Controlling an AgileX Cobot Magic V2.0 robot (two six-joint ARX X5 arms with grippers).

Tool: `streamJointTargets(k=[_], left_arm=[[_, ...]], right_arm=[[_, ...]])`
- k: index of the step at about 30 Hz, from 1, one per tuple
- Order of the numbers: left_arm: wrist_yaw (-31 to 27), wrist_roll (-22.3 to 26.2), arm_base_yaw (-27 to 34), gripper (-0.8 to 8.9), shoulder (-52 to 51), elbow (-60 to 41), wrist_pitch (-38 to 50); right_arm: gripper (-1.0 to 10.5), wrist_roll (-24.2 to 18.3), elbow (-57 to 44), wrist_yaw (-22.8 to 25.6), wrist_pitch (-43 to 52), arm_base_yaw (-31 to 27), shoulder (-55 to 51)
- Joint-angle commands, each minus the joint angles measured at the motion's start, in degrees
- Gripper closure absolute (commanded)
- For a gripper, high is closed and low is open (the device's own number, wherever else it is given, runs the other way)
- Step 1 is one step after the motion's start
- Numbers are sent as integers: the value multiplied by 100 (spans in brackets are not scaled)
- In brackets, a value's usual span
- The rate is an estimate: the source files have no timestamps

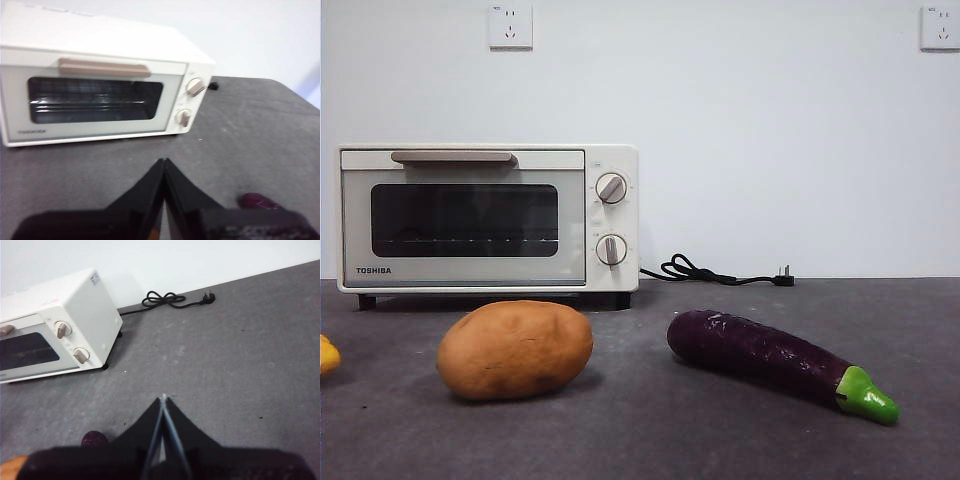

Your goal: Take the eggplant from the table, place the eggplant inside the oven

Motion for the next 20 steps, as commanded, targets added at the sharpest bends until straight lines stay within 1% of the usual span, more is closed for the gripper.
streamJointTargets(k=[1, 3, 6, 9, 11, 13, 16, 20], left_arm=[[153, 227, -37, 819, 221, 411, -203], [188, 326, -79, 819, 389, 761, -428], [190, 527, -166, 819, 603, 1274, -802], [188, 737, -260, 819, 763, 1755, -1154], [186, 809, -321, 819, 833, 2024, -1309], [179, 848, -367, 819, 894, 2247, -1425], [173, 857, -402, 819, 977, 2487, -1530], [173, 855, -404, 818, 1012, 2555, -1563]], right_arm=[[956, -219, 564, -72, -240, 74, 354], [956, -376, 988, -256, -518, 120, 654], [956, -542, 1567, -396, -966, 221, 1078], [956, -686, 2120, -474, -1480, 361, 1478], [955, -686, 2448, -474, -1829, 470, 1722], [955, -715, 2758, -476, -2208, 584, 1954], [955, -920, 3154, -555, -2745, 758, 2282], [955, -951, 3491, -752, -3156, 1034, 2601]])
